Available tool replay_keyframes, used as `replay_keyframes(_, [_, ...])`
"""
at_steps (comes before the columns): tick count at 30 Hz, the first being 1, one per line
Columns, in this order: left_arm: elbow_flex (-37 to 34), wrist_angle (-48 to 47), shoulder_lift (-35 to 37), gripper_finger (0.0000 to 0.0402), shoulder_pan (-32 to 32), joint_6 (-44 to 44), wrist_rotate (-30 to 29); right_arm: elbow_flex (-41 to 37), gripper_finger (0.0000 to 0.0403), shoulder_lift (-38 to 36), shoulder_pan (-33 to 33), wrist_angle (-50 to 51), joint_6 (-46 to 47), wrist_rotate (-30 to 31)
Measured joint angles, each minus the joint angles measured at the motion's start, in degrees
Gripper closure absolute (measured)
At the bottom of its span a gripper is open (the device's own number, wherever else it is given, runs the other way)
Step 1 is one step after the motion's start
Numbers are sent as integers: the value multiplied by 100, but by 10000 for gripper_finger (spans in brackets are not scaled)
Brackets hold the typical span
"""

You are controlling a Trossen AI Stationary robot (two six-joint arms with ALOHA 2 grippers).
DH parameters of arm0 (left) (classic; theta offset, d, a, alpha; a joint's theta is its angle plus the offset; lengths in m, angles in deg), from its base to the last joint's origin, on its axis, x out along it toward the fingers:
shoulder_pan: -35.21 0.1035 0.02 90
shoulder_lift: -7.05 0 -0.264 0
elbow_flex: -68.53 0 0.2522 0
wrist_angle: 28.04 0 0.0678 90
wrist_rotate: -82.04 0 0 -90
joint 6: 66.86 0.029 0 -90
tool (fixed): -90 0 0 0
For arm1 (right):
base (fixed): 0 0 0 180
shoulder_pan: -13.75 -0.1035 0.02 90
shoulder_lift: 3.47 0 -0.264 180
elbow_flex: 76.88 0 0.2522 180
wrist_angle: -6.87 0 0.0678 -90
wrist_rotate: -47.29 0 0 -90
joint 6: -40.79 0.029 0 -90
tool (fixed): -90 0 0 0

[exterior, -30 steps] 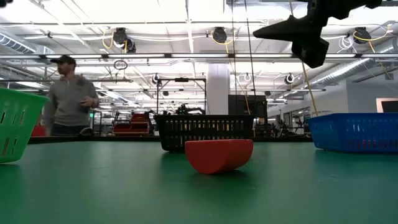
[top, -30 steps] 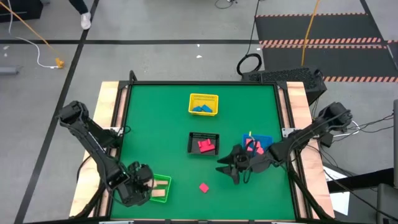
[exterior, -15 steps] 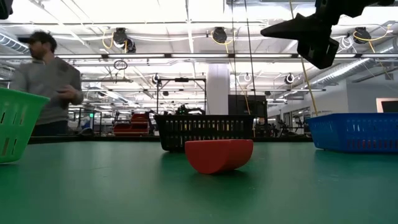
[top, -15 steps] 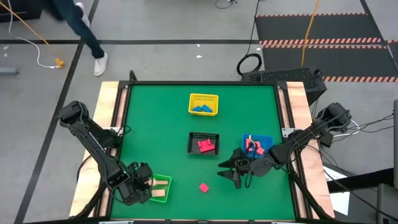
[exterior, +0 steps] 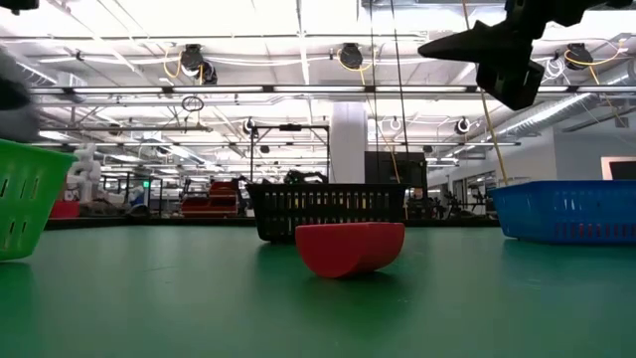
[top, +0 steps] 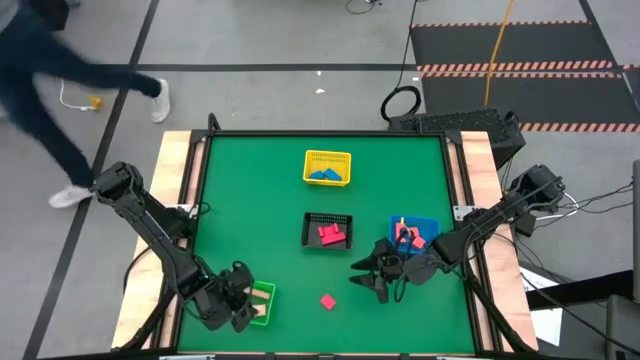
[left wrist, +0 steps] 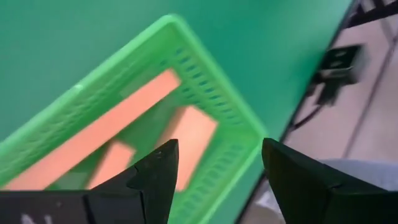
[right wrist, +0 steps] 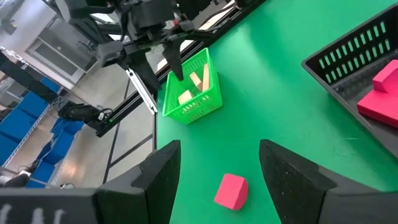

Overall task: Sort & place blocks by color
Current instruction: Put the red block into the black bin

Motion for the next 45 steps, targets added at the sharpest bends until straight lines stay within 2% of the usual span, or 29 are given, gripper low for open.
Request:
replay_keyframes(5, [0, 391, 2, 170, 188, 35, -22, 2, 193, 0, -6, -198, 12, -5])
replay_keyframes(8, [0, 397, 2, 170, 316, 88, -22, 11, 193, 75, -72, -737, -8, 25])
replay_keyframes(12, [0, 397, 2, 170, 496, 554, -22, 304, 193, 393, -189, -1043, -191, 230])
replay_keyframes(18, [0, 397, 40, 169, 800, 1371, -11, 954, 193, 1059, -212, -483, -467, 345])
replay_keyframes(26, [0, 384, 396, 169, 972, 2148, 182, 1691, 193, 1672, -212, 1394, -392, 133])
replay_keyframes(33, [0, 311, 733, 169, 972, 2676, 184, 2094, 193, 2332, -225, 1464, -372, -467])
replay_keyframes(36, [0, 233, 819, 169, 972, 2821, 185, 2122, 193, 2492, -223, 1499, -376, -433])
replay_keyframes(40, [0, 112, 841, 169, 961, 3190, 189, 2133, 193, 2509, -223, 1499, -525, -1])
replay_keyframes(45, [0, 14, 841, 169, 964, 3602, 191, 2133, 193, 2509, -221, 1504, -884, 20])
